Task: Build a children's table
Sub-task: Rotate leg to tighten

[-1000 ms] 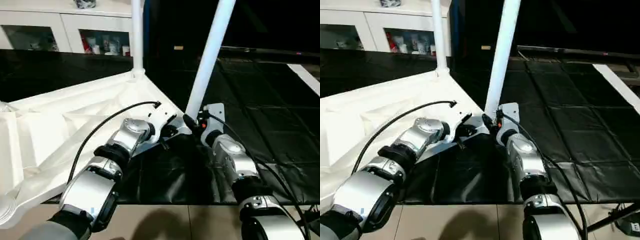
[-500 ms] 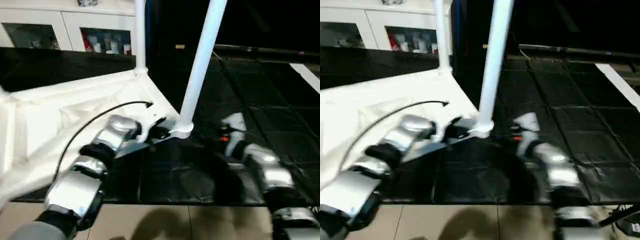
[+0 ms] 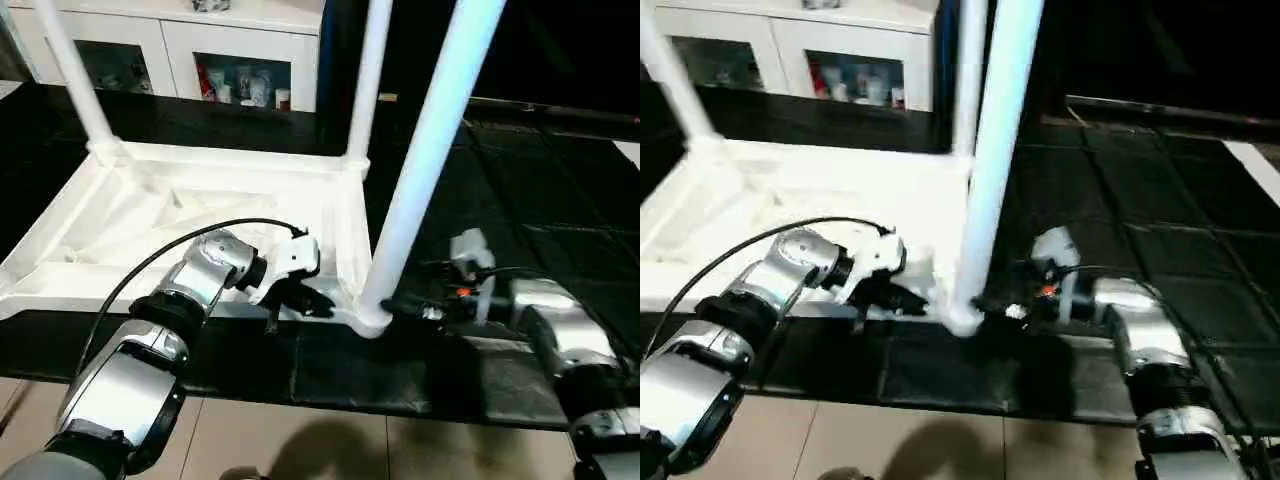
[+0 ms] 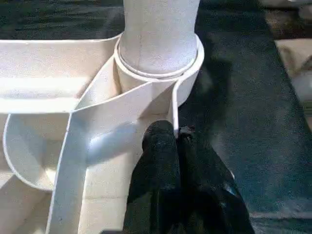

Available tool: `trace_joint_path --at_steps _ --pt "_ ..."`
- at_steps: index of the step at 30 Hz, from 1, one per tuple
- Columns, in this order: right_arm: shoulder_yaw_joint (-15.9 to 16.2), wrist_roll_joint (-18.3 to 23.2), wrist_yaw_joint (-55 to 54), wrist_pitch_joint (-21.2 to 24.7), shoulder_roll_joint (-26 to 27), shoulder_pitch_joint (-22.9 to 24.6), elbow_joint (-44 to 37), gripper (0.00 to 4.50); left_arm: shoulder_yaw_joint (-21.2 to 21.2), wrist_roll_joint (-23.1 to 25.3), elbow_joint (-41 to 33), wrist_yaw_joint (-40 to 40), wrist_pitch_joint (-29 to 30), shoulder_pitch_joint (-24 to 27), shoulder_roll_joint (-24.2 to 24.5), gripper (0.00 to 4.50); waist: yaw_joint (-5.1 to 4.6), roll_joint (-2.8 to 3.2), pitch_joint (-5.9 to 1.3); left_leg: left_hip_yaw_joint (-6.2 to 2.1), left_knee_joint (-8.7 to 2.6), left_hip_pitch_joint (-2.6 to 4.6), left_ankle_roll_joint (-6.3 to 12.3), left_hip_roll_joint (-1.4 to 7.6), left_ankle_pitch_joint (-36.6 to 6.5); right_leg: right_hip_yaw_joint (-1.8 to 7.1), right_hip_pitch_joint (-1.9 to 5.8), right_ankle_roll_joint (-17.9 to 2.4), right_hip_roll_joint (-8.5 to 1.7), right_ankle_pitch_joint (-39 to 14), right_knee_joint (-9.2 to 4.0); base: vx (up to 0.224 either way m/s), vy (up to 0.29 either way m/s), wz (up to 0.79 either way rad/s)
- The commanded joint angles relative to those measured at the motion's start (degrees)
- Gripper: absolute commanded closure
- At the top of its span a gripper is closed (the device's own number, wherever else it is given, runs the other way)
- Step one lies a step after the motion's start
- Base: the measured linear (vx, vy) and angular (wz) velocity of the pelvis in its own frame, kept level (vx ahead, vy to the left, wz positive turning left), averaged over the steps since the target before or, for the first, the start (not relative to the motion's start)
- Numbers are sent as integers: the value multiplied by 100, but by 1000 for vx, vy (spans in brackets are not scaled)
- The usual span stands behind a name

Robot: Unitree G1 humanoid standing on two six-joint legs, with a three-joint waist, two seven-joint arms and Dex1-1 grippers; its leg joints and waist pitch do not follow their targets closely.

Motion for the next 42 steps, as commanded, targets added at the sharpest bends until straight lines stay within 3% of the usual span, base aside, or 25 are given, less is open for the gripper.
trace_joint_path --at_steps 1,5,9,17,25,31,34,35,38,39,40,41,42 --pt "108 -59 213 -29 -7 -104 3 12 -280 122 -171 -331 -131 34 -64 450 -20 23 -374 -205 -375 77 353 496 -921 438 276 -845 -744 -1752 -479 0 0 0" --pt "276 -89 481 -14 27 -189 95 12 -333 79 -424 -564 -99 89 -21 450 -8 26 -383 -204 -378 81 327 514 -870 445 276 -959 -736 -1478 -435 0 0 0" --pt "360 -88 651 92 41 -249 199 28 -374 30 -584 -687 -60 146 5 450 -2 19 -383 -200 -372 68 348 506 -818 448 284 -943 -738 -1461 -430 0 0 0" --pt "514 -91 970 309 -21 -302 313 102 -415 17 -735 -778 -44 231 50 450 2 -2 -386 -199 -370 69 335 501 -808 445 283 -868 -735 -1625 -447 0 0 0" --pt "542 -43 1111 419 11 -321 343 170 -420 28 -848 -732 27 305 106 450 0 32 -389 -205 -367 70 344 503 -782 440 280 -887 -724 -1539 -432 0 0 0" --pt "488 66 1007 509 72 -180 171 218 -349 67 -793 -484 130 307 70 450 0 26 -385 -204 -367 68 308 494 -812 442 284 -860 -730 -1606 -448 0 0 0" --pt "269 100 330 536 242 44 -43 225 -146 41 -548 120 469 159 -143 450 -13 29 -370 -204 -380 81 259 506 -905 449 271 -808 -726 -1747 -471 0 0 0" --pt "186 42 -125 599 334 152 -140 233 -26 53 -361 568 636 44 -265 450 -29 17 -345 -212 -393 133 163 497 -1118 440 241 -803 -731 -2035 -515 0 0 0" --pt "131 27 -374 656 401 253 -258 234 49 60 -244 872 703 -32 -343 450 -69 4 -337 -226 -397 88 162 463 -1118 431 281 -612 -736 -2412 -568 0 0 0" --pt "131 27 -374 656 401 253 -258 237 49 60 -244 872 703 -32 -343 450 -67 9 -343 -230 -392 111 157 470 -1137 431 263 -603 -744 -2443 -569 0 0 0" --pt "51 -18 -781 715 517 358 -357 241 176 42 -83 1323 849 -140 -459 450 -89 -2 -343 -221 -387 100 173 456 -1107 435 264 -582 -736 -2433 -580 0 0 0" --pt "7 -40 -990 733 584 400 -392 241 242 19 -15 1523 922 -190 -515 450 -75 37 -350 -241 -390 112 169 456 -1125 425 265 -581 -753 -2473 -588 0 0 0" --pt "-71 -78 -1368 768 707 471 -450 241 361 -24 107 1880 1053 -279 -615 450 -106 15 -340 -227 -397 100 162 454 -1107 435 256 -538 -725 -2441 -594 0 0 0"
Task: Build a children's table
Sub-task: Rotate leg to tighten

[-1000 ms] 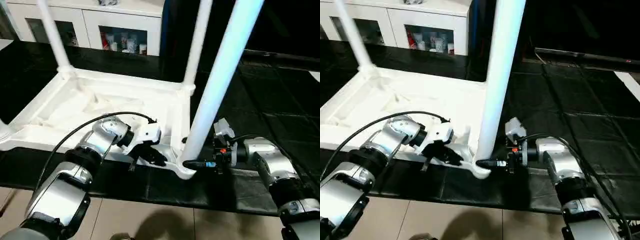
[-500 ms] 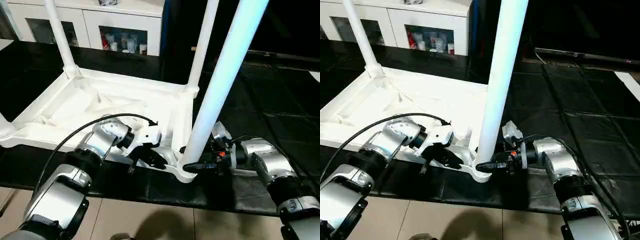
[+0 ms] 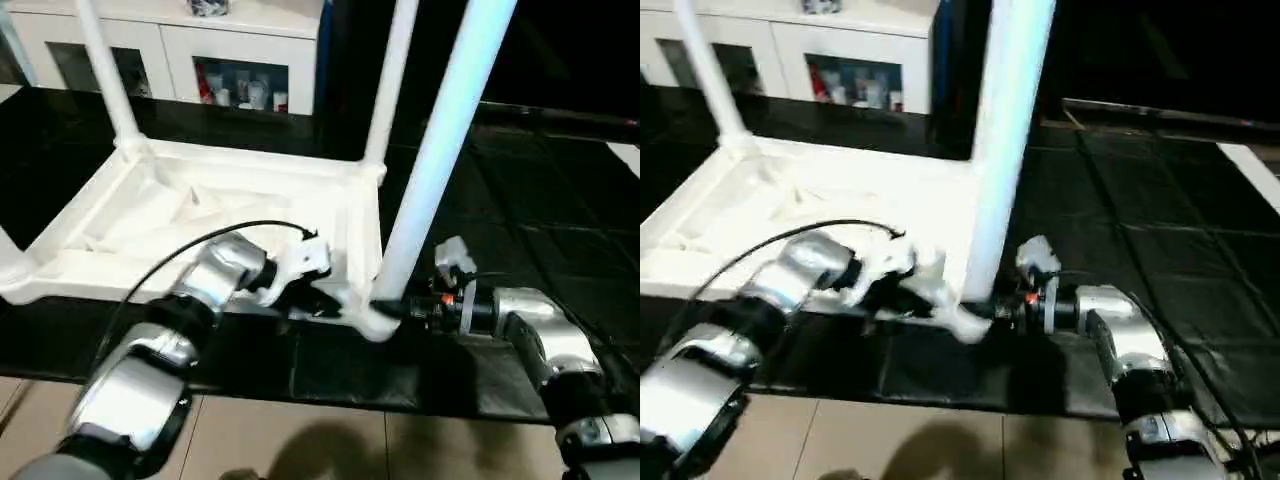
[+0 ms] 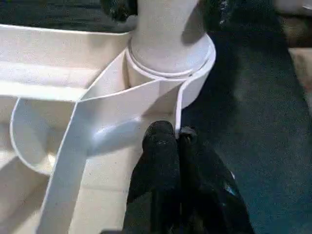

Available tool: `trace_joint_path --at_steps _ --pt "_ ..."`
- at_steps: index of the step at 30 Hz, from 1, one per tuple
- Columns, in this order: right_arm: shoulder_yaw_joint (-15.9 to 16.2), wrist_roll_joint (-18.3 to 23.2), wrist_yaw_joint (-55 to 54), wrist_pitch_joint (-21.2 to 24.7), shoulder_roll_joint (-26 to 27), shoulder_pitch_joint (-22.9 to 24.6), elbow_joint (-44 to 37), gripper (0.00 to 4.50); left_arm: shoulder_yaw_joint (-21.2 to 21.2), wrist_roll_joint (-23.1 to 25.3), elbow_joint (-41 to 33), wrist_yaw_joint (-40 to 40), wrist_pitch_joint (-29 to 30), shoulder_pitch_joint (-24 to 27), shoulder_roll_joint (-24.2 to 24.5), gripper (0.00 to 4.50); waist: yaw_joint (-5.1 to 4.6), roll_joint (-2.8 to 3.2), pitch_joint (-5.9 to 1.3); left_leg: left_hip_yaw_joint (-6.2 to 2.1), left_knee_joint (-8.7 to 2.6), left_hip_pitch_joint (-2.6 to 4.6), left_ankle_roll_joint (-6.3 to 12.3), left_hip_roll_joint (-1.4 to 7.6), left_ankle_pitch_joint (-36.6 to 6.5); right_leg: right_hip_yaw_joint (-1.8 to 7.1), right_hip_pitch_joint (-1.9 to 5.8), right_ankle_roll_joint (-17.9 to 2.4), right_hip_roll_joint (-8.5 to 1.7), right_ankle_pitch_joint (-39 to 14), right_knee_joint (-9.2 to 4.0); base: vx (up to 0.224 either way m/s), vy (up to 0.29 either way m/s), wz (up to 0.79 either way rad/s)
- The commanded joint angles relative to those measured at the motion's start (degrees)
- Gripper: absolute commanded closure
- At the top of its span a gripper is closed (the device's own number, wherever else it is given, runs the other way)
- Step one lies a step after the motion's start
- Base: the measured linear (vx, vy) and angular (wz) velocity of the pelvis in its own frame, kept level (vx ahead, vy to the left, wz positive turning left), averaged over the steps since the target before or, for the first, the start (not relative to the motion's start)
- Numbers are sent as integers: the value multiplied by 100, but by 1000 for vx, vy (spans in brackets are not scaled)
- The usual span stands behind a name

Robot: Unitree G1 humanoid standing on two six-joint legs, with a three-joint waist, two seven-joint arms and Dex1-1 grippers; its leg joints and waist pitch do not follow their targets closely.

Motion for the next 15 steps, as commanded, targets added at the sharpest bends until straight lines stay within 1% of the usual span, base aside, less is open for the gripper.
trace_joint_path --at_steps 1,2,3,4,5,6,7,8,9,10,11,12,13,14,15 --pt "-17 -163 -1370 351 673 178 -209 241 527 -208 385 1676 525 -408 -430 450 -48 37 -343 -250 -418 95 122 461 -1149 430 213 -604 -741 -2394 -592 0 0 0" --pt "-17 -163 -1370 351 673 178 -209 244 527 -208 385 1676 525 -408 -430 450 -74 25 -343 -257 -425 92 63 467 -1141 432 204 -614 -732 -2350 -574 0 0 0" --pt "-60 -218 -1713 421 800 152 -185 246 592 -232 442 1907 572 -457 -482 450 -109 19 -354 -280 -435 74 45 443 -1180 410 243 -627 -748 -2366 -581 0 0 0" --pt "-90 -259 -1948 477 886 147 -198 246 640 -236 489 2063 603 -494 -520 450 -134 12 -355 -270 -428 58 55 436 -1143 420 251 -627 -751 -2319 -578 0 0 0" --pt "-90 -259 -1948 477 886 147 -198 246 640 -236 489 2063 603 -494 -520 450 -162 18 -359 -268 -419 56 93 429 -1103 426 247 -664 -749 -2225 -575 0 0 0" --pt "-181 -373 -2635 548 1149 40 -90 248 803 -309 595 2492 695 -593 -631 450 -183 14 -364 -252 -406 37 158 419 -1027 435 260 -702 -738 -2063 -562 0 0 0" --pt "-181 -373 -2635 548 1149 40 -90 250 803 -309 595 2492 695 -593 -631 450 -198 12 -364 -248 -403 40 163 423 -995 441 246 -761 -737 -1965 -547 0 0 0" --pt "-196 -437 -2906 537 1260 -17 -26 251 866 -346 639 2651 734 -635 -677 450 -225 14 -371 -240 -397 40 214 411 -918 440 249 -821 -725 -1786 -533 0 0 0" --pt "-212 -473 -3196 493 1402 -87 43 253 945 -379 691 2891 751 -686 -732 450 -225 14 -371 -240 -397 40 214 411 -918 440 249 -821 -725 -1786 -533 0 0 0" --pt "-212 -503 -3379 444 1494 -145 106 254 976 -382 725 3027 747 -719 -764 450 -251 -4 -370 -245 -402 32 234 409 -874 436 256 -863 -724 -1734 -520 0 0 0" --pt "-211 -517 -3479 414 1546 -177 138 254 989 -379 744 3099 740 -737 -781 450 -253 3 -371 -236 -398 33 269 410 -849 443 263 -858 -723 -1678 -518 0 0 0" --pt "-179 -637 -3729 399 1619 -230 215 254 943 -301 783 3196 655 -752 -788 450 -266 -44 -367 -230 -398 28 290 414 -829 448 258 -863 -723 -1655 -519 0 0 0" --pt "-179 -637 -3729 399 1619 -230 215 254 943 -301 783 3196 655 -752 -788 450 -268 -8 -363 -243 -410 24 289 418 -814 443 266 -870 -723 -1660 -509 0 0 0" --pt "-155 -766 -3876 423 1660 -217 202 254 860 -179 820 3208 545 -743 -768 450 -271 -13 -364 -234 -407 40 306 430 -826 455 254 -873 -727 -1577 -507 0 0 0" --pt "-158 -784 -3880 417 1668 -206 185 254 844 -153 832 3201 511 -742 -766 450 -271 -13 -364 -234 -407 40 306 430 -826 455 254 -873 -727 -1577 -507 0 0 0"
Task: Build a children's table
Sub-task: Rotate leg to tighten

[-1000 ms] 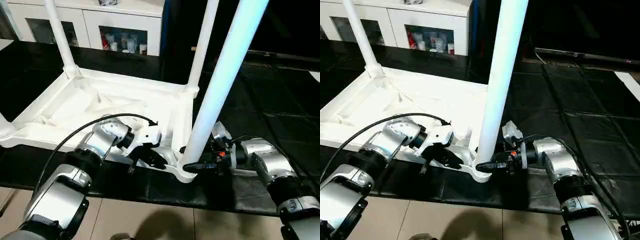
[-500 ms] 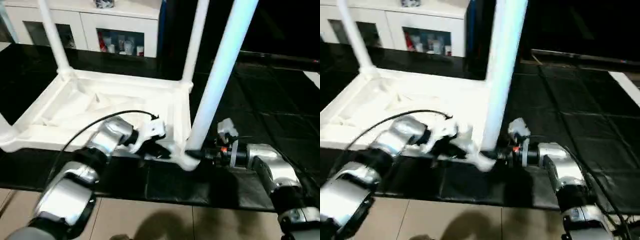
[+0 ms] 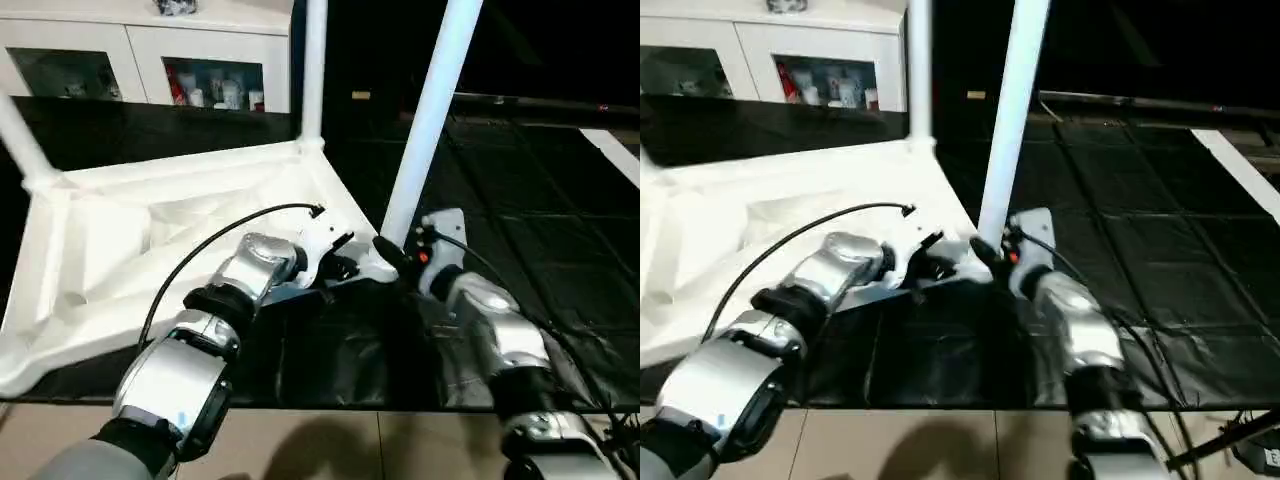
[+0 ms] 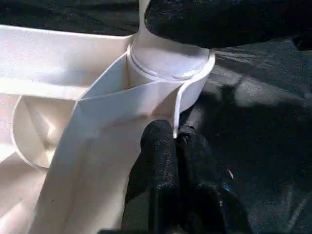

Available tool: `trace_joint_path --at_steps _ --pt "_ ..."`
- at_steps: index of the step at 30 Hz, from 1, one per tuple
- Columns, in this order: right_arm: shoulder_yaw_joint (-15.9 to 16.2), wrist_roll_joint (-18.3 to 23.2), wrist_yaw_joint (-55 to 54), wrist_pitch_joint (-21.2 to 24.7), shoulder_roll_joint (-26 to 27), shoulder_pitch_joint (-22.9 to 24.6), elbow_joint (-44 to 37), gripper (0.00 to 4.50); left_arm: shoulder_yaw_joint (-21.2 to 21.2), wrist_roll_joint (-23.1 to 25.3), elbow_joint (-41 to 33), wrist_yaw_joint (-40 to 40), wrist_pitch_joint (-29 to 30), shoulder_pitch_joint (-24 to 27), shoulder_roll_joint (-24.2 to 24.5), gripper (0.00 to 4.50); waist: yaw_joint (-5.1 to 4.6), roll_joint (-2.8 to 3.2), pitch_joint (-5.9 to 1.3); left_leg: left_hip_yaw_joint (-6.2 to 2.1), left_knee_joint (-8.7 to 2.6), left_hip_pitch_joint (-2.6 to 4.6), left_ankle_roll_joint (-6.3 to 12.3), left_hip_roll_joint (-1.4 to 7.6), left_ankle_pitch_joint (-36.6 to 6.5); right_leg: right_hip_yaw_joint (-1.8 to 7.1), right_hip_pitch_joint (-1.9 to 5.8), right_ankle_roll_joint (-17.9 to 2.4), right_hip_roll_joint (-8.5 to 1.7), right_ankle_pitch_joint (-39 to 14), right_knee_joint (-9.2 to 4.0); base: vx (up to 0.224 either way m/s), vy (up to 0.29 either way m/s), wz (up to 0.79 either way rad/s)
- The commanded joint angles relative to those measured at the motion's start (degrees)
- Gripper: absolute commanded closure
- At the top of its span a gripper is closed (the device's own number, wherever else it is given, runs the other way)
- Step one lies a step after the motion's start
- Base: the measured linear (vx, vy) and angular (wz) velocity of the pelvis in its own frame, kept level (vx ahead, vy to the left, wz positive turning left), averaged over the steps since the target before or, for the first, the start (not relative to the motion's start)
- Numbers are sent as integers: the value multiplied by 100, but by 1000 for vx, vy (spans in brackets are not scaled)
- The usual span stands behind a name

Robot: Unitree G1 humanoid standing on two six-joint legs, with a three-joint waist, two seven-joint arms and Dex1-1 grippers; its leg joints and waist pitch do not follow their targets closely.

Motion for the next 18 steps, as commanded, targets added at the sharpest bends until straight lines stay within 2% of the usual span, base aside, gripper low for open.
trace_joint_path --at_steps 1,2,3,4,6,8,9,10,11,12,13,14,16,17,18 --pt "415 -102 164 244 316 235 186 254 147 -24 -43 599 -237 -218 2 450 23 -17 -356 -231 -388 42 328 433 -837 459 278 -867 -736 -1571 -501 0 0 0" --pt "374 -81 135 233 326 255 158 254 117 -4 -50 516 -277 -200 18 450 19 -29 -348 -229 -389 45 332 433 -871 461 275 -857 -738 -1614 -506 0 0 0" --pt "349 -56 93 246 331 277 117 200 83 25 -48 446 -343 -183 27 450 16 -38 -348 -227 -391 48 333 435 -885 463 278 -849 -742 -1649 -509 0 0 0" --pt "332 -40 81 228 325 303 72 187 36 63 -52 356 -422 -159 51 450 21 -32 -337 -228 -395 53 325 434 -924 465 271 -808 -746 -1763 -525 0 0 0" --pt "316 -11 56 201 272 348 -9 187 -52 150 -40 218 -541 -125 101 450 23 -37 -337 -236 -402 47 322 438 -953 467 273 -753 -756 -1865 -539 0 0 0" --pt "383 -120 165 -139 74 438 -107 145 -78 163 -27 101 -641 -95 169 450 3 -55 -357 -239 -397 28 311 443 -843 467 291 -759 -748 -1671 -499 0 0 0" --pt "381 -128 193 -223 38 455 -115 145 -70 156 -21 107 -638 -97 177 450 2 -49 -358 -237 -393 25 326 446 -819 469 285 -780 -748 -1581 -490 0 0 0" --pt "336 -79 330 -267 -90 517 -205 142 -73 150 -47 50 -731 -78 220 450 -11 -88 -362 -227 -383 23 343 443 -806 469 285 -801 -743 -1498 -478 0 0 0" --pt "299 -52 421 -282 -173 564 -274 120 -73 153 -57 8 -813 -65 247 450 -4 -80 -378 -224 -367 5 428 435 -661 473 303 -867 -744 -1237 -440 0 0 0" --pt "270 -19 465 -282 -199 578 -292 120 -69 149 -68 -7 -842 -59 255 450 -1 -79 -378 -219 -361 1 461 436 -616 474 300 -902 -742 -1139 -428 0 0 0" --pt "34 282 860 -225 -396 694 -458 108 4 67 -147 -130 -989 -20 301 450 19 -103 -382 -201 -338 -9 565 418 -550 472 317 -933 -743 -996 -426 0 0 0" --pt "-62 419 1026 -184 -461 739 -523 98 49 16 -176 -174 -1009 -8 308 450 60 -100 -409 -201 -319 -20 669 432 -397 475 321 -968 -739 -703 -374 0 0 0" --pt "-239 689 1436 -115 -676 871 -708 91 55 -36 -297 -370 -1099 46 358 450 63 -128 -443 -208 -297 -43 772 439 -172 466 328 -1057 -731 -276 -293 0 0 0" --pt "-292 780 1597 -88 -764 928 -788 82 27 -41 -357 -495 -1178 77 383 450 68 -141 -420 -199 -276 -63 996 430 -20 455 310 -1145 -723 89 -269 0 0 0" --pt "-313 835 1710 -26 -839 970 -853 61 22 -57 -412 -562 -1176 101 398 450 63 -143 -419 -203 -275 -71 1008 433 -22 450 314 -1157 -730 79 -259 0 0 0"
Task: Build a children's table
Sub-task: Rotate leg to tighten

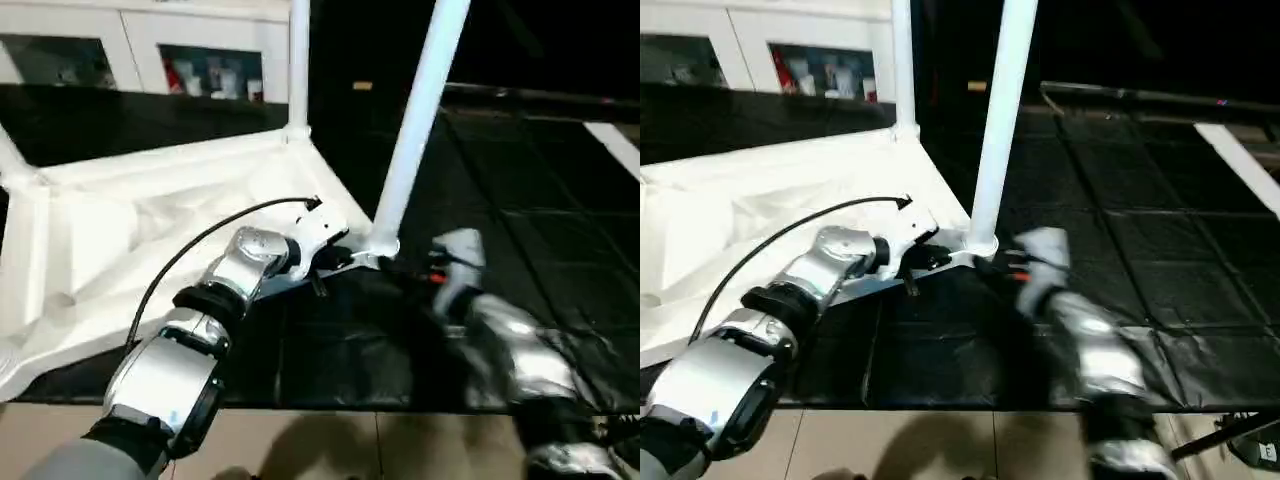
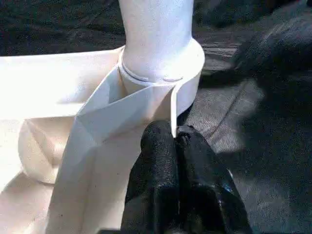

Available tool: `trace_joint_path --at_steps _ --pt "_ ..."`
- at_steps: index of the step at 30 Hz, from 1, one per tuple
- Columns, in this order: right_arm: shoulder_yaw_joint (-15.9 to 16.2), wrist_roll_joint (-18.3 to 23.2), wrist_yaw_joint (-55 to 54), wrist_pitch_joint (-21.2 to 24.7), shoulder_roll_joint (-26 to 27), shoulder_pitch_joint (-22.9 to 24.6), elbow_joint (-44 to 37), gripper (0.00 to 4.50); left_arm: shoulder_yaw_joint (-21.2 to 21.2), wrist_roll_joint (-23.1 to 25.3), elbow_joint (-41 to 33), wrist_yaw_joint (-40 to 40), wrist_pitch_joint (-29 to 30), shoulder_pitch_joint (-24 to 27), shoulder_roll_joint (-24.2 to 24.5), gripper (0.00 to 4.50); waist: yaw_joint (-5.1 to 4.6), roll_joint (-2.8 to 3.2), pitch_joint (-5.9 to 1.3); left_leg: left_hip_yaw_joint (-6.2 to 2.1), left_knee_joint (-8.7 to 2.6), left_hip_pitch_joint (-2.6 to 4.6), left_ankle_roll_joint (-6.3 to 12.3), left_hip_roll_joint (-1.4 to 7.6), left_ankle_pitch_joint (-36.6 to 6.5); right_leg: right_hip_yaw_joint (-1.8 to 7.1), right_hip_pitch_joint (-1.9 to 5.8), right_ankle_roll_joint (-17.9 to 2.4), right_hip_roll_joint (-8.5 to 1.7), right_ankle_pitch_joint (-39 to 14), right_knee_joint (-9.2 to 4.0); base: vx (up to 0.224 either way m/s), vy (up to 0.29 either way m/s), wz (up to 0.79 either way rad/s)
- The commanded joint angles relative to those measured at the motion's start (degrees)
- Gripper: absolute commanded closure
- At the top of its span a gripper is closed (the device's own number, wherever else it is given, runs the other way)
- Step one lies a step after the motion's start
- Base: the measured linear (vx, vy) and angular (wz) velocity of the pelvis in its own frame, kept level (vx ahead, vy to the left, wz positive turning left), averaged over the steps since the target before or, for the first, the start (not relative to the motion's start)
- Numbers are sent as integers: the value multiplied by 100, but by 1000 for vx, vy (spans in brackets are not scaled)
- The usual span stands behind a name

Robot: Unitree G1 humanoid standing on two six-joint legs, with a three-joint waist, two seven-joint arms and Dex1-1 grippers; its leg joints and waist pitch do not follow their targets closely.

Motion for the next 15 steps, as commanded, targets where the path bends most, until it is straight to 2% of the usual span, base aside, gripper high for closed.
trace_joint_path --at_steps 1,3,4,6,7,8,10,11,12,13,15 --pt "-150 436 699 412 -443 207 -467 56 56 -284 -559 -494 -101 102 94 423 61 -115 -451 -198 -274 44 1002 414 -94 434 444 -1109 -727 -76 -307 0 0 0" --pt "-179 654 1077 593 -670 290 -634 55 -3 -325 -843 -776 115 203 179 407 104 -92 -437 -190 -272 49 990 427 -165 445 435 -1074 -734 -320 -329 0 0 0" --pt "-189 739 1232 612 -745 299 -668 27 -37 -325 -973 -847 187 247 226 389 108 -134 -435 -194 -279 55 942 445 -212 433 424 -1049 -731 -519 -333 0 0 0" --pt "-189 876 1501 639 -842 294 -718 16 -90 -321 -1235 -956 357 328 339 384 102 -120 -408 -195 -291 61 818 453 -363 425 388 -962 -728 -929 -386 0 0 0" --pt "-122 948 1709 651 -904 296 -794 16 -126 -331 -1518 -1133 559 428 466 384 100 -143 -394 -201 -303 80 717 467 -477 426 385 -920 -735 -1179 -404 0 0 0" --pt "-71 966 1787 655 -914 291 -856 12 -148 -343 -1764 -1227 741 519 566 364 90 -142 -383 -202 -312 77 634 466 -534 427 372 -869 -732 -1381 -425 0 0 0" --pt "-52 968 1810 655 -910 286 -885 2 -157 -348 -1884 -1256 832 563 613 349 81 -132 -376 -207 -325 98 544 477 -591 431 353 -851 -727 -1490 -436 0 0 0" --pt "93 880 1840 566 -868 244 -934 0 -242 -297 -2495 -1439 1207 803 906 347 74 -163 -377 -203 -327 111 483 469 -626 433 347 -815 -723 -1586 -445 0 0 0" --pt "93 880 1840 566 -868 244 -934 0 -242 -297 -2495 -1439 1207 803 906 343 79 -143 -392 -232 -341 103 417 503 -590 441 371 -843 -761 -1538 -398 0 0 0" --pt "183 852 1892 554 -848 226 -971 0 -254 -287 -2841 -1513 1388 946 1075 332 64 -122 -392 -220 -339 116 373 490 -582 448 347 -828 -741 -1494 -406 0 0 0" --pt "299 984 1973 783 -795 213 -1164 0 -253 -233 -3542 -1653 1734 1234 1445 307 46 -153 -387 -218 -348 98 365 492 -523 460 357 -858 -730 -1391 -381 0 0 0"
